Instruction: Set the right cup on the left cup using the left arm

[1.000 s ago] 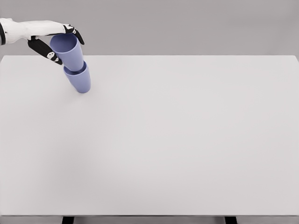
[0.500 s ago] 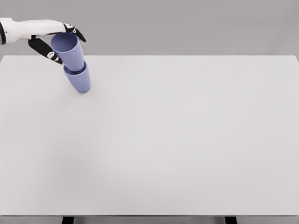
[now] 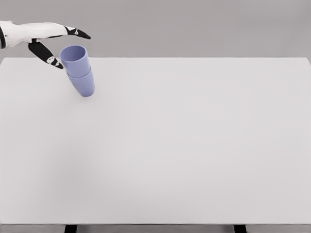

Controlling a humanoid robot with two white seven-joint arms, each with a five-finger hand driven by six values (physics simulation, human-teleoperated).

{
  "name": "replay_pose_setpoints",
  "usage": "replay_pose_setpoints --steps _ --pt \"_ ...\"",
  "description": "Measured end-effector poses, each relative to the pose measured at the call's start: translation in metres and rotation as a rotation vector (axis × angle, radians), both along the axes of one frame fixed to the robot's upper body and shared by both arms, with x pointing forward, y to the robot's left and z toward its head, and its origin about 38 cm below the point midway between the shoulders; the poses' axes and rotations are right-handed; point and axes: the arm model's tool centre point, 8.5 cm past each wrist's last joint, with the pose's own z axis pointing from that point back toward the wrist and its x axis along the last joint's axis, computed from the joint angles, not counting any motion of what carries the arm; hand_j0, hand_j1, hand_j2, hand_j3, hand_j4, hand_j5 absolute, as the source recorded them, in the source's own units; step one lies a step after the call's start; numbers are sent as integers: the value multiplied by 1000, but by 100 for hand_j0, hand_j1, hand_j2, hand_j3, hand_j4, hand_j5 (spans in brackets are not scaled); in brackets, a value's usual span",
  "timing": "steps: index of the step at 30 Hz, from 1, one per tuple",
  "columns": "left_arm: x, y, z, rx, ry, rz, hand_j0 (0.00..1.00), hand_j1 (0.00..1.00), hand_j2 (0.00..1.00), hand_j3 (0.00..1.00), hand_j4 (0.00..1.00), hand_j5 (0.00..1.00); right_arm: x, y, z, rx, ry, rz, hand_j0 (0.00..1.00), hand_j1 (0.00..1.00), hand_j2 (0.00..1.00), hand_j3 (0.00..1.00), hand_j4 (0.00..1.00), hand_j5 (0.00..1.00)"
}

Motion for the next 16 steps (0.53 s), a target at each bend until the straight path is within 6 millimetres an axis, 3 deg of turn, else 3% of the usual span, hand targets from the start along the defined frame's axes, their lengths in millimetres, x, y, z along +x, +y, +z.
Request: replay_pose_setpoints --steps 3,6,10,14,16 --pt "-2 -2 4 -6 -12 -9 100 100 100 100 100 100 0 0 0 0 0 0 100 100 100 100 100 100" --pt "-11 1 21 -26 -58 -31 100 100 100 100 100 100 0 0 0 0 0 0 100 100 100 100 100 100" --pt "-41 7 50 -96 -122 -84 100 100 100 100 100 100 0 0 0 0 0 0 100 100 100 100 100 100" --pt "-100 0 16 -174 -16 -189 100 100 100 100 100 100 0 0 0 0 0 0 100 100 100 100 100 100" --pt "-127 -7 -12 -214 60 -229 100 100 100 100 100 100 0 0 0 0 0 0 100 100 100 100 100 100"
